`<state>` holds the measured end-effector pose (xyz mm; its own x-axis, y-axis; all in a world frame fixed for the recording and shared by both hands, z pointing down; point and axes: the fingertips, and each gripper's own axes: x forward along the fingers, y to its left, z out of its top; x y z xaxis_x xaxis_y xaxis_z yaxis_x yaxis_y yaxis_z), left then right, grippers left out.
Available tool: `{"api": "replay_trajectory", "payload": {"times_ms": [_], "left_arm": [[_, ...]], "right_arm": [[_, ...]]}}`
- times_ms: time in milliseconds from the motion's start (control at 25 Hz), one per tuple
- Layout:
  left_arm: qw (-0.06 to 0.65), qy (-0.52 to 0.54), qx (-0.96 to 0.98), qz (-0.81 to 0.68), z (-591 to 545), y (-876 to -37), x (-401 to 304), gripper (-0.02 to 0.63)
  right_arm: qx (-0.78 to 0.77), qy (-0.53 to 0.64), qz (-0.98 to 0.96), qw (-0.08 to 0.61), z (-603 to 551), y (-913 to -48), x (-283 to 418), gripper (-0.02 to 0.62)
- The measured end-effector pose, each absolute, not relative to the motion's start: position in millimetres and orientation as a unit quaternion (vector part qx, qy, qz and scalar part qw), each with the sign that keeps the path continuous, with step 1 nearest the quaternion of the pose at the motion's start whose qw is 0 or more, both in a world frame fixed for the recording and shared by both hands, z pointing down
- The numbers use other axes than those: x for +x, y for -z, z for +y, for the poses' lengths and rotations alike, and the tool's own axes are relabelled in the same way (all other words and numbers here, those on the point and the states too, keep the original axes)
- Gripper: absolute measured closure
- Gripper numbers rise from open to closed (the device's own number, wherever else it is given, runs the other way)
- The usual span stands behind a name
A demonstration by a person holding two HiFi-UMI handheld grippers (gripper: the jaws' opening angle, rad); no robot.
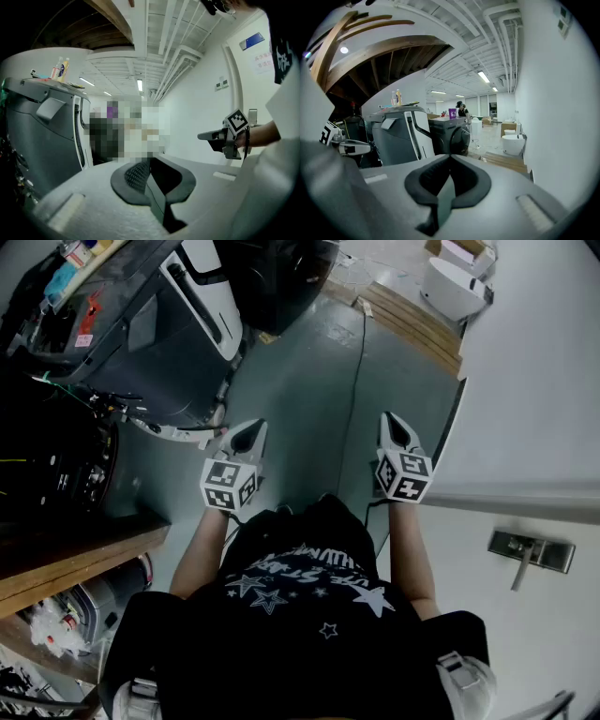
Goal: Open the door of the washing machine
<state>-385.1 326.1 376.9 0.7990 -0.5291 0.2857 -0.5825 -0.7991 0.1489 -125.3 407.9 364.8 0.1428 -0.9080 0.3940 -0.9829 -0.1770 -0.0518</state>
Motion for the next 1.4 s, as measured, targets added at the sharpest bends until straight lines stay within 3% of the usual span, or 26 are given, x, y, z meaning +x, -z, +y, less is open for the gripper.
{"api": "replay_trajectory", "payload": {"times_ms": [240,760,840,1000,1400], "left_arm": [[0.090,-0.120,0.948,-0.280,319.1,-368.0,-383.9,0.595],[0.118,-0.119,0.942,-0.290,315.3,-376.2,-405.4,0.595],[0.121,-0.119,0.941,-0.293,311.5,-376.5,-405.1,0.595],[0.132,-0.129,0.939,-0.291,306.3,-385.1,-400.7,0.595],[0.145,-0.163,0.934,-0.283,260.1,-408.3,-329.3,0.595]], "right_arm": [[0.745,-0.162,-0.637,0.110,403.0,-358.8,-135.5,0.591],[0.750,-0.154,-0.637,0.093,397.5,-359.4,-157.6,0.591],[0.744,-0.155,-0.644,0.087,395.0,-359.7,-156.6,0.481],[0.742,-0.171,-0.644,0.075,386.3,-366.7,-148.5,0.387],[0.741,-0.213,-0.634,0.061,340.1,-402.4,-74.8,0.385]]}}
